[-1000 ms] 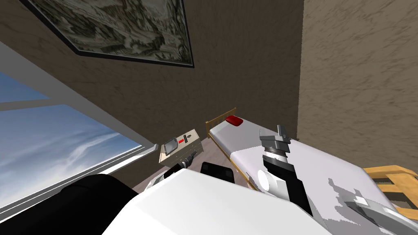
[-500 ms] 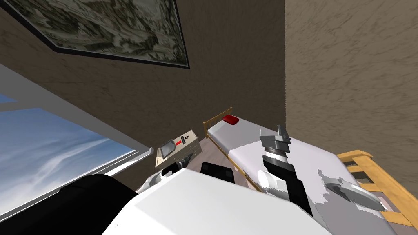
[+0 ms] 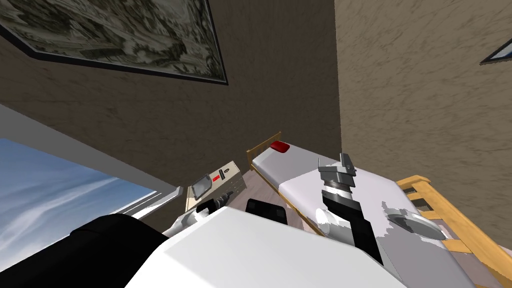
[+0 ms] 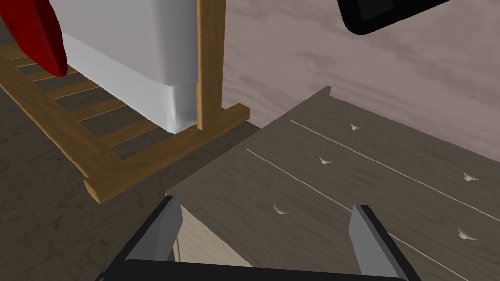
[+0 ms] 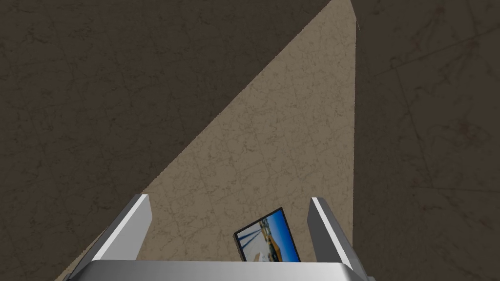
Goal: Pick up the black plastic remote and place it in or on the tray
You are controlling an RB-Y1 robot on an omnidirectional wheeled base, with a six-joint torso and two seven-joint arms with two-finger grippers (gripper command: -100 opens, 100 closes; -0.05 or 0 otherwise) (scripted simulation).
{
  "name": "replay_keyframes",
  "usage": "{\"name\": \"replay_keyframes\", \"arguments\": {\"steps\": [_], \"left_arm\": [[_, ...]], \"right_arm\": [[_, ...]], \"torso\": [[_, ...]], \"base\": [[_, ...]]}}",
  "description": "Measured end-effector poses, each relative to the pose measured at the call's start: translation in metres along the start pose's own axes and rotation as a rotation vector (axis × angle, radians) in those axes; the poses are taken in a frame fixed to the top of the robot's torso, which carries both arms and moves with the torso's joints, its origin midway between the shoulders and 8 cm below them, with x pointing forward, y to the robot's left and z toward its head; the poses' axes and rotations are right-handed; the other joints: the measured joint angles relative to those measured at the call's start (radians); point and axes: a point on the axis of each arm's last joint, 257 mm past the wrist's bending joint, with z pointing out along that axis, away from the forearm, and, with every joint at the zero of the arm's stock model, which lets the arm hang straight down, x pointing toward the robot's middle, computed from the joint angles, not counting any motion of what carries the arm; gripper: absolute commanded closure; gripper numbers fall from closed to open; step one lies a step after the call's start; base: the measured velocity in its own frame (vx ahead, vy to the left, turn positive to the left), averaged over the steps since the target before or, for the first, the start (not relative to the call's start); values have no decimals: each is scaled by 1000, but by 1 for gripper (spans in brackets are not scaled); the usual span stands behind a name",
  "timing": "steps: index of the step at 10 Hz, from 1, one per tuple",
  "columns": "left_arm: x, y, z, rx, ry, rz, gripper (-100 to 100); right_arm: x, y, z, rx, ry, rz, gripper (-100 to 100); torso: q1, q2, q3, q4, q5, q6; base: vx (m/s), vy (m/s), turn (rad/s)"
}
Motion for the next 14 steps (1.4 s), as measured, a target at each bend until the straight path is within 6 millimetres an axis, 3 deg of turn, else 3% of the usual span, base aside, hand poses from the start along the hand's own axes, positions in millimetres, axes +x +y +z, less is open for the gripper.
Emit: {"name": "replay_keyframes", "arguments": {"steps": [3, 8, 14], "left_arm": [[-16, 36, -11, -101, 0, 2, -100], [-29, 78, -17, -228, 15, 14, -100], [-46, 135, -39, -399, 47, 42, -100]], "right_arm": [[0, 0, 0, 0, 0, 0, 0], [0, 0, 0, 0, 0, 0, 0], [0, 0, 0, 0, 0, 0, 0]], "torso": [[1, -4, -2, -1, 0, 0], [0, -2, -1, -1, 0, 0], [1, -5, -3, -1, 0, -1]], "base": [[85, 39, -112], [78, 44, -70], [125, 59, -67]]}}
